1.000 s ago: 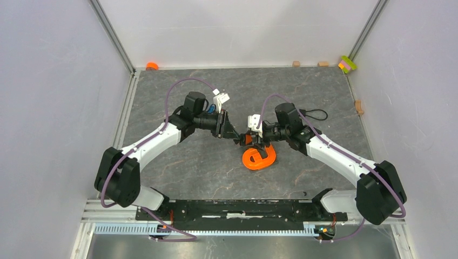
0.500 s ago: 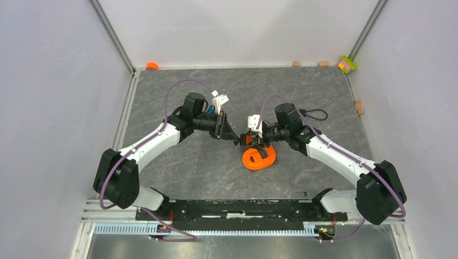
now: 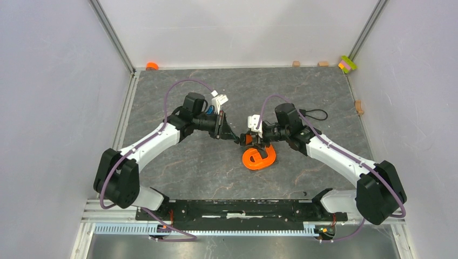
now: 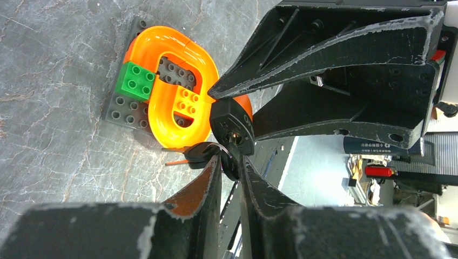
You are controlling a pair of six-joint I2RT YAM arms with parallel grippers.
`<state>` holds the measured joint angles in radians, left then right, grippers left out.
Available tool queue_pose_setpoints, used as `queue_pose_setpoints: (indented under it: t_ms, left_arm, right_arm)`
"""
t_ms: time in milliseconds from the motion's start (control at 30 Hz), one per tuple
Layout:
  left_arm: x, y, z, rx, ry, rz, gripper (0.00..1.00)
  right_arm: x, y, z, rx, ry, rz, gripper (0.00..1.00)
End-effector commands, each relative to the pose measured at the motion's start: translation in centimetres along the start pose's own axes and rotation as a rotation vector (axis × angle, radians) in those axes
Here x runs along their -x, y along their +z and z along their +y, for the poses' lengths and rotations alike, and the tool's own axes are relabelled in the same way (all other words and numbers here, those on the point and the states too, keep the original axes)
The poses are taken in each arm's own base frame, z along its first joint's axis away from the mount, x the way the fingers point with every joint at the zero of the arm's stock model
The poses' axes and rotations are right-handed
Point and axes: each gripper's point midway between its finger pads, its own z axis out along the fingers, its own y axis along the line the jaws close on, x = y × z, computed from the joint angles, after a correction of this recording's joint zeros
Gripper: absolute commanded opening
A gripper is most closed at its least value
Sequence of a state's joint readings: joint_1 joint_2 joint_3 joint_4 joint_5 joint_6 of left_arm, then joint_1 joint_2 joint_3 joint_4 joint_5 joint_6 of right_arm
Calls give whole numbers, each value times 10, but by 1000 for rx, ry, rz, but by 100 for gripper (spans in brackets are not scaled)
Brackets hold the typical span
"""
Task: Unlock with the key
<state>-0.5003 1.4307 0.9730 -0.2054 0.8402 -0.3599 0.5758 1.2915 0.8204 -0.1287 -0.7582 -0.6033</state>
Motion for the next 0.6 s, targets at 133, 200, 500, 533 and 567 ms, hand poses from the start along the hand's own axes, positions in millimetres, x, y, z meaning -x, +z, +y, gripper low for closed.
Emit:
queue_pose_setpoints:
  t_ms: [133,200,500,533,567]
  left_arm:
    - [4,8,3,-30,-50,-9,16]
    - [3,12,7,-28,-84,-5,11]
    - [4,18,6,-42,-213,8,2]
    - [4,18,6,-44,-213,10,2]
    - [3,18,6,-46,-212,9,2]
  right_arm:
    - [19,-2,-11,-41,-50,-53,0]
    - [19,-3,-14,-62,-43,-53,0]
    - [14,-3,-23,-162,-81,-35,0]
    - [15,-2,-22,-163,-85,-35,0]
    - [15,-1,-21,-154,-83,-40,0]
